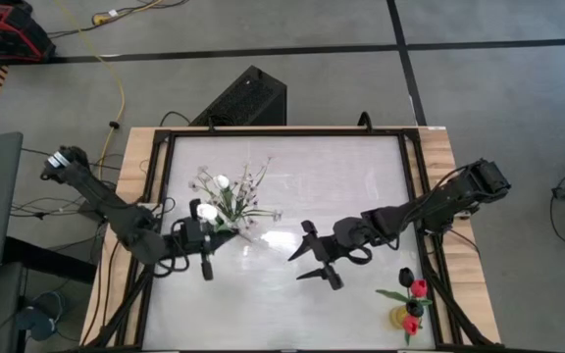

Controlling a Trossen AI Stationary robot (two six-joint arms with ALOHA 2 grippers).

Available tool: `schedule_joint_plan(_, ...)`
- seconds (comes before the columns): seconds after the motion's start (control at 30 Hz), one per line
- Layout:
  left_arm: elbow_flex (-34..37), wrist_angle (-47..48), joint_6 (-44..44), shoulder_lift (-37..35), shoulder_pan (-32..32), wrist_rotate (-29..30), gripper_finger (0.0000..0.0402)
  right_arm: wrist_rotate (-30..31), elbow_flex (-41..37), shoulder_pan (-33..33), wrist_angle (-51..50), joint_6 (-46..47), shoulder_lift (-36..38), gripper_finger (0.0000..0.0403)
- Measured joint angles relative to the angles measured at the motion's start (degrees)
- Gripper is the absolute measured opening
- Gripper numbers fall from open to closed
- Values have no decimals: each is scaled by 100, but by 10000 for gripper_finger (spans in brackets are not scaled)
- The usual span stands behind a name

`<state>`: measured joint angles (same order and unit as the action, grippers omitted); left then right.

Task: Sort flowers into vase by color
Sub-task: Put the white flower into the transparent vase

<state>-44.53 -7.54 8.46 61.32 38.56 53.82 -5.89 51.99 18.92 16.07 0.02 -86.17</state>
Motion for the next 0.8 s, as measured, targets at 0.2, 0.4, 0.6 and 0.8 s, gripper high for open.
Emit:
schedule_joint_plan(0.2, 2, 903, 382, -569, -58, -172, 0, 0, 0, 0, -186, 12, 0, 265)
schedule_joint_plan(0.4, 2, 1635, 495, -1181, -54, -504, 0, 2, 0, -65, -260, -3, 0, 265)
schedule_joint_plan(0.6, 2, 2076, 508, -1620, -181, -354, 0, 5, 0, -232, -257, -12, 0, 265)
schedule_joint_plan(0.8, 2, 2117, 252, -1542, -501, -156, 0, 9, 0, -321, -254, -10, 0, 265)
